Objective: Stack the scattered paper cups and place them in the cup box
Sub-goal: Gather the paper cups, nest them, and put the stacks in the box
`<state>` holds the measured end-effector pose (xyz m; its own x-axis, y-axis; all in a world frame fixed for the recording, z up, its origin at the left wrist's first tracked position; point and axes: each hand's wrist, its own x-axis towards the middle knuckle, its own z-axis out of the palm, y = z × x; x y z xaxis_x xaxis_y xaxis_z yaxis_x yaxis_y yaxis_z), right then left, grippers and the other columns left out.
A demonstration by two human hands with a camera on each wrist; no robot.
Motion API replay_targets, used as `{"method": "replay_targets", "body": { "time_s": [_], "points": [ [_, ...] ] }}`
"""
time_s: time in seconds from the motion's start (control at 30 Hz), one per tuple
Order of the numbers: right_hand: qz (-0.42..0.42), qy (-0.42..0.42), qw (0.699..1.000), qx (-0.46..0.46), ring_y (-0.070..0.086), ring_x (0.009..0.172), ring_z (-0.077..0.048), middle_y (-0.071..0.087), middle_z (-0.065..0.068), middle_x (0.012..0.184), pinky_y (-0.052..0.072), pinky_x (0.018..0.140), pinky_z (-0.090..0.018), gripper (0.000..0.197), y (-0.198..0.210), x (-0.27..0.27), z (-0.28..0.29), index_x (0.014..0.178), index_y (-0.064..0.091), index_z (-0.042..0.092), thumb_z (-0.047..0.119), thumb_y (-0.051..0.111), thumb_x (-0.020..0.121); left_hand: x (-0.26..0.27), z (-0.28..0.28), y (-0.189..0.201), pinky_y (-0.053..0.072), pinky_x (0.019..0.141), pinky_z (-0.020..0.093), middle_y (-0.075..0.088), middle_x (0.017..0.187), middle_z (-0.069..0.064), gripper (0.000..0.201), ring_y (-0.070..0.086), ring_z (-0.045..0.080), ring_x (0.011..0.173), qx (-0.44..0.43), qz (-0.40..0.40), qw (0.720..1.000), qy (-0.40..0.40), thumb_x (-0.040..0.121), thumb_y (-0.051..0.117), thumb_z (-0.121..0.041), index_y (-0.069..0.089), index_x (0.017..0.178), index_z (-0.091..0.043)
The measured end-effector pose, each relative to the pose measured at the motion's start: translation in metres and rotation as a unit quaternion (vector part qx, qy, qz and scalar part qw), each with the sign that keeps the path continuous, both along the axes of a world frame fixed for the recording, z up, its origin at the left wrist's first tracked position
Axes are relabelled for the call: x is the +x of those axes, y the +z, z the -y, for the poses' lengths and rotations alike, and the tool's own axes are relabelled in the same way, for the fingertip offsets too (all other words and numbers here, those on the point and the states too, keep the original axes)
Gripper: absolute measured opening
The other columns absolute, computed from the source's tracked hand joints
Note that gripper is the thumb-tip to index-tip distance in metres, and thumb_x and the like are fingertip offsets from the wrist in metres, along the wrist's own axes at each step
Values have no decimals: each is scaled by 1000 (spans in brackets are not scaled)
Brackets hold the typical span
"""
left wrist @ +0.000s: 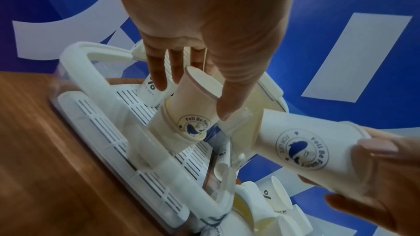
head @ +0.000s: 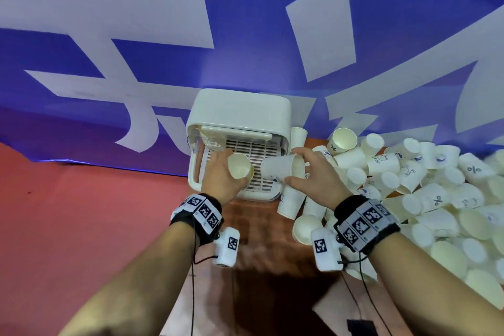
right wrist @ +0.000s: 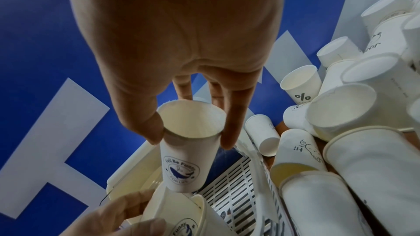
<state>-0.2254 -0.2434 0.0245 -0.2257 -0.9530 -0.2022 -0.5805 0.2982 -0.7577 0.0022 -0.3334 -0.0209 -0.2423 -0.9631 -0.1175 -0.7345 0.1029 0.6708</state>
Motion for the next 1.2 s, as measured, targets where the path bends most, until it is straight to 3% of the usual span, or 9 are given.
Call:
{"method": "replay_targets", "body": {
  "time_s": [0.07,0.17,0.83,0.97,1.07,1.2],
  "points": [
    [5,-3,1000,-4,55,105,-18,49,-3,116,49,98,-42,68,-3,-1,2,130,49,34,40,80,70,-3,-1,-4,40,99,29,49,129,3,76,49,22,119,15,4,1000,-1,69,84,-42,49,131,-14],
    [10,1,1000,-7,54,104,-18,47,-2,115,49,98,-41,66,-5,0,4,130,49,35,37,82,73,-5,-1,-9,41,103,37,49,132,4,79,48,25,119,24,16,1000,-4,69,84,-44,49,133,-13],
    [11,-2,1000,-25,52,108,-13,47,3,120,50,97,-38,70,-5,11,7,135,45,36,31,80,75,-12,3,-30,45,99,45,53,128,0,84,51,25,118,85,94,991,-40,63,84,-49,44,135,-28],
    [-20,48,998,-43,47,116,-9,42,6,127,41,97,-23,68,4,24,11,138,47,30,27,78,77,-3,2,-26,45,99,46,51,129,1,91,48,26,119,77,89,992,-39,59,84,-53,42,137,-31],
    [-64,88,993,-40,48,117,-11,41,4,131,34,93,-17,70,6,39,19,141,47,23,26,77,78,11,2,-23,43,101,43,52,128,5,77,47,27,121,71,51,996,-26,68,82,-37,49,135,-23],
    [-125,135,983,-21,51,114,-19,42,0,128,42,87,-27,72,0,59,29,143,45,25,30,75,77,36,1,-21,44,101,43,57,125,5,53,51,25,120,69,31,997,-13,77,72,-29,58,126,-18]
  ]
}}
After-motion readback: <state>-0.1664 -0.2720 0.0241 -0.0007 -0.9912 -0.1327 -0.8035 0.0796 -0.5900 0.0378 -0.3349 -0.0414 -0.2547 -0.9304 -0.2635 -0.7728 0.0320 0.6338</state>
